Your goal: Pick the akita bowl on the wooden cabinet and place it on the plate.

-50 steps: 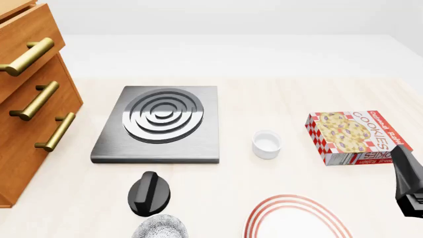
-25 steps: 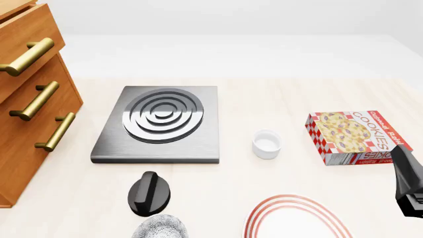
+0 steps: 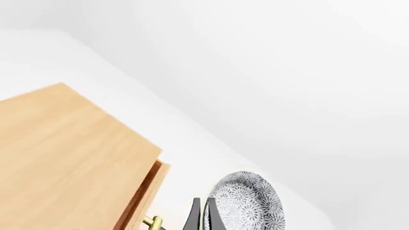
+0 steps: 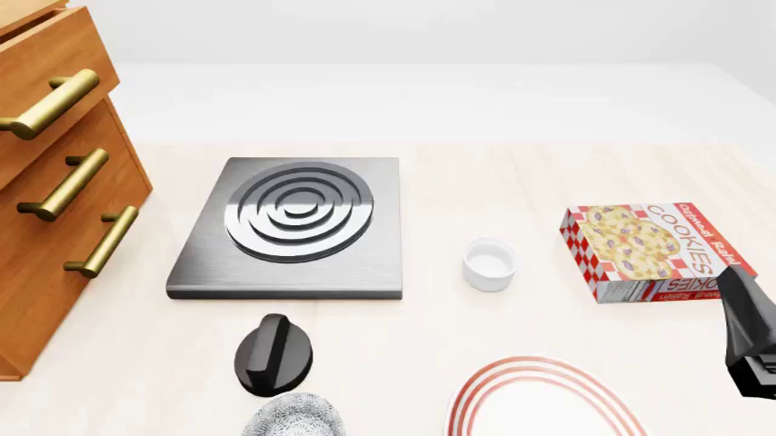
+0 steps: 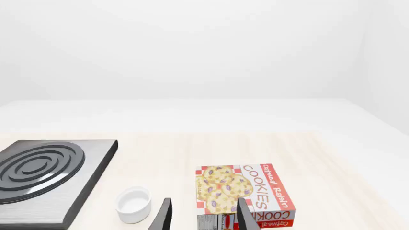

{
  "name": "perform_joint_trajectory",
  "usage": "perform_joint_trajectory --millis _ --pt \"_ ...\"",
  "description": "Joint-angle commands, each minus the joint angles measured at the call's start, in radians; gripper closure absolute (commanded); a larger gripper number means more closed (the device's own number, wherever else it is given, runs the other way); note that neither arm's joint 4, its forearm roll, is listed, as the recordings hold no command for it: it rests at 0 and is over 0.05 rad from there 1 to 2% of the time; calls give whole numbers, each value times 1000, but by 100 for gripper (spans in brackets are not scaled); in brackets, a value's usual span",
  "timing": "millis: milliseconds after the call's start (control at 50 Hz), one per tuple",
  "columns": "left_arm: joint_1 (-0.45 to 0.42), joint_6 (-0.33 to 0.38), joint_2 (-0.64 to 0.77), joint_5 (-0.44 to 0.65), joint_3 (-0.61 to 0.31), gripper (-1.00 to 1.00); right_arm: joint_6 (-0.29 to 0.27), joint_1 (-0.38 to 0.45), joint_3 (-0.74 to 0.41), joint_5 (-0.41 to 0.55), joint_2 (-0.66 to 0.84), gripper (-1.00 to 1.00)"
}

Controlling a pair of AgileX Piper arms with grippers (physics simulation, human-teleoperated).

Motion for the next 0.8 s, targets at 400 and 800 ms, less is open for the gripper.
perform_joint_trajectory --millis 400,800 --pt "-102 18 11 1 -21 100 0 0 0 -1 0 -100" --pt "-173 33 15 21 -30 100 0 0 -1 2 -2 -100"
